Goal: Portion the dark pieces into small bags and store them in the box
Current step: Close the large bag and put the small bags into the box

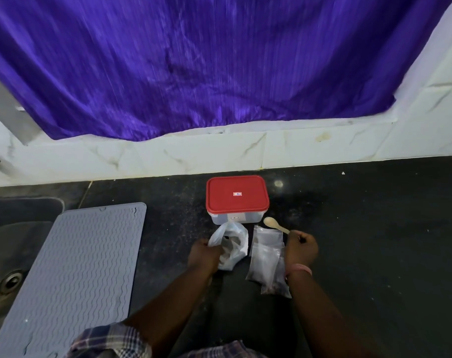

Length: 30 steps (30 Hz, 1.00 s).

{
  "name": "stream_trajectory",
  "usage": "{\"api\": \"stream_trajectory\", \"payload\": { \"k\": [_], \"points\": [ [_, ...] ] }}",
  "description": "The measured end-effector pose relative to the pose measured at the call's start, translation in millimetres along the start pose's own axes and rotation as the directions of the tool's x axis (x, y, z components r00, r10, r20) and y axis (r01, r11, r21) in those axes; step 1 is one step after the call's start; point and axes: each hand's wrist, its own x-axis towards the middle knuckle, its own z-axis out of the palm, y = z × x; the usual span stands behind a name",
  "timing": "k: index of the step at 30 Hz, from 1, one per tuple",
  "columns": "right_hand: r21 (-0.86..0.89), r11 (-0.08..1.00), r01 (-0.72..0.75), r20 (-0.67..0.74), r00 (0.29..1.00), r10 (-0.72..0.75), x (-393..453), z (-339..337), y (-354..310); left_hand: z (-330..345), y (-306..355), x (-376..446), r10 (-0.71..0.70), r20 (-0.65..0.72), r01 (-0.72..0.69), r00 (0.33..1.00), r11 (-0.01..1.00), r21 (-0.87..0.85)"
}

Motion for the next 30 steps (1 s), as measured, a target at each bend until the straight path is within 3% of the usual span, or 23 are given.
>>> {"api": "stream_trajectory", "payload": {
  "k": [4,7,9,11,13,15,18,20,21,22,25,30],
  "points": [
    [-0.284,0.956,0.066,0.120,0.992,-0.033,-9,15,1,-17,8,-6,0.021,0.031,-0.021,0.999,0.999,-0.026],
    [-0.548,0.799,0.246,0.159,0.969,-0.189,-22,11,-9,-35,15,-9,0.100,0.059,-0.099,0.993,0.995,-0.021],
    [-0.470,0.763,0.445,0.216,0.895,-0.389,-37,11,-21,-48,23,-13,0.148,0.080,-0.146,0.986,0.989,-0.026],
    [-0.183,0.789,0.587,0.400,0.777,-0.485,-55,12,-37,-59,32,-17,0.194,0.121,-0.195,0.974,0.981,-0.006],
    [-0.005,0.876,0.483,0.680,0.644,-0.351,-79,14,-55,-68,40,-21,0.227,0.165,-0.230,0.960,0.973,-0.006],
    [0.047,0.972,0.230,0.852,0.499,-0.159,-98,16,-71,-77,47,-24,0.237,0.163,-0.244,0.958,0.969,0.027],
    [-0.029,0.999,-0.033,0.954,0.297,0.037,-108,15,-86,-88,52,-26,0.267,0.084,-0.274,0.960,0.957,0.092],
    [-0.127,0.991,-0.045,0.976,0.171,0.133,-109,13,-89,-92,52,-27,0.283,0.032,-0.285,0.959,0.955,0.079],
    [-0.153,0.988,-0.039,0.977,0.145,0.157,-111,12,-90,-94,52,-28,0.288,0.006,-0.288,0.958,0.956,0.050],
    [-0.162,0.987,-0.016,0.974,0.159,0.162,-112,14,-88,-96,52,-30,0.292,-0.021,-0.291,0.956,0.956,0.019],
    [-0.150,0.970,0.190,0.945,0.316,0.084,-119,19,-91,-100,51,-36,0.278,-0.046,-0.280,0.959,0.959,-0.049],
    [-0.131,0.819,0.559,0.766,0.581,-0.274,-128,35,-88,-110,49,-56,0.169,0.212,-0.153,0.963,0.984,-0.090]
  ]
}}
